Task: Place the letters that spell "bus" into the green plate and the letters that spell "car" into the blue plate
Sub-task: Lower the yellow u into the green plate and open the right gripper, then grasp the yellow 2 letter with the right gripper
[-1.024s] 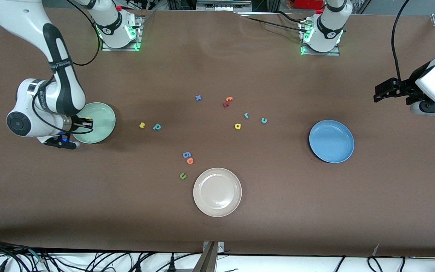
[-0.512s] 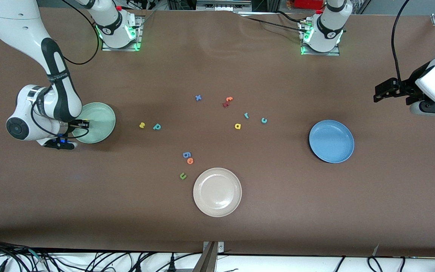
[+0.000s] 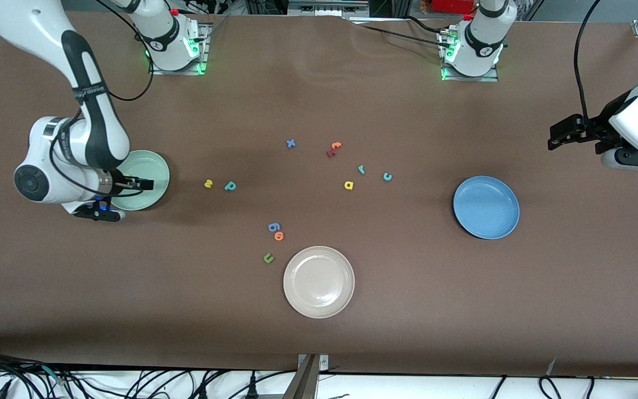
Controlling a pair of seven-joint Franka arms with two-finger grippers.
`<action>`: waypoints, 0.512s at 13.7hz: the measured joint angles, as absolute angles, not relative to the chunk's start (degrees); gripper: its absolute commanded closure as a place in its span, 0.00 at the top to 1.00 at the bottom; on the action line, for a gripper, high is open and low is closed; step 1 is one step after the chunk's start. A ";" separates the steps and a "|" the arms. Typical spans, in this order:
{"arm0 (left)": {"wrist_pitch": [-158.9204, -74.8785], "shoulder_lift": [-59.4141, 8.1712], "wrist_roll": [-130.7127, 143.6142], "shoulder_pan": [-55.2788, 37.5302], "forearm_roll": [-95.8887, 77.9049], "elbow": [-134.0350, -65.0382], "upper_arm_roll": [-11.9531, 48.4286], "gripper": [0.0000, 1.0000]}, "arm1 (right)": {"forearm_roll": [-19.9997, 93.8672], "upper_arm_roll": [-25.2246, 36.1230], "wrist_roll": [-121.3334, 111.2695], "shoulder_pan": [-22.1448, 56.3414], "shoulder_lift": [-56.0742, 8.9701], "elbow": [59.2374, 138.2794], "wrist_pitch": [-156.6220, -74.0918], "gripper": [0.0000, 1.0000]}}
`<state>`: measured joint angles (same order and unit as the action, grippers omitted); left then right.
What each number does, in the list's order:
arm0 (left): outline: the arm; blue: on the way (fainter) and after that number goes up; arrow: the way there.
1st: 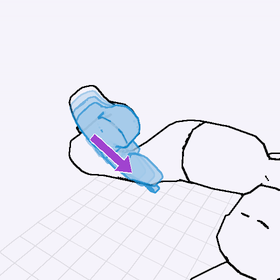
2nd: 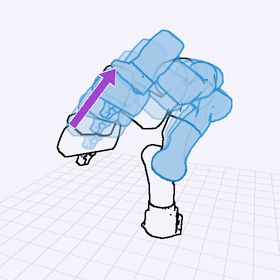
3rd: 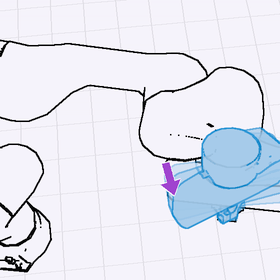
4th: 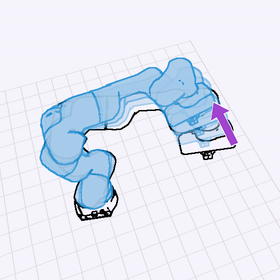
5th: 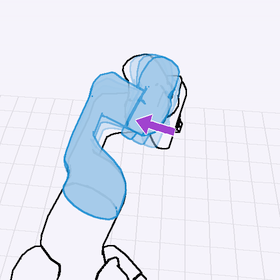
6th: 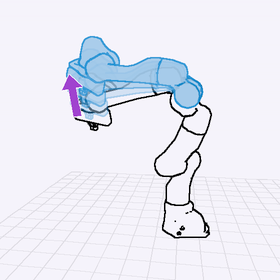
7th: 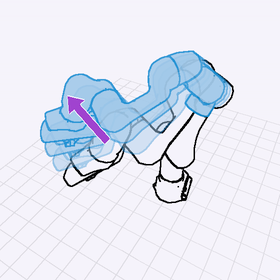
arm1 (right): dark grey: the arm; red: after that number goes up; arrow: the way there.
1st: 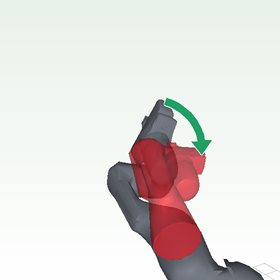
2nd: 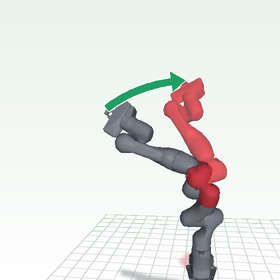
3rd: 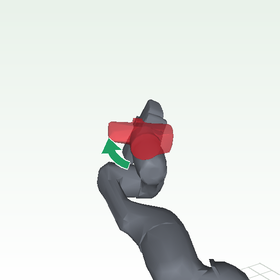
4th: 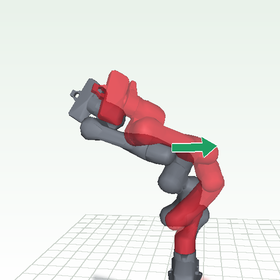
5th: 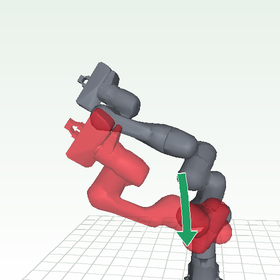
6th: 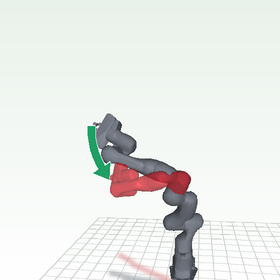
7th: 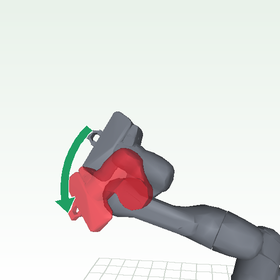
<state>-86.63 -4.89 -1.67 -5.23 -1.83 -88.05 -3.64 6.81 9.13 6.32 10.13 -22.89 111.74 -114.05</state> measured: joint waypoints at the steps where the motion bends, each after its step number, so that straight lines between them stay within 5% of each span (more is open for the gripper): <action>1: -86.63 -4.89 -1.67 -5.23 -1.83 -88.05 -3.64 1.00 | 6.81 7.29 9.63 10.18 -22.38 111.74 -114.03 0.99; 7: -86.63 -4.89 -1.68 -5.25 -1.83 -88.05 -3.63 1.00 | 6.82 -0.49 24.81 10.40 -24.15 112.92 -119.41 0.99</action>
<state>-86.63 -4.89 -1.68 -5.25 -1.83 -88.05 -3.63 6.82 -0.49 24.81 10.40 -24.15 112.92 -119.41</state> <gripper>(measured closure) 0.000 0.009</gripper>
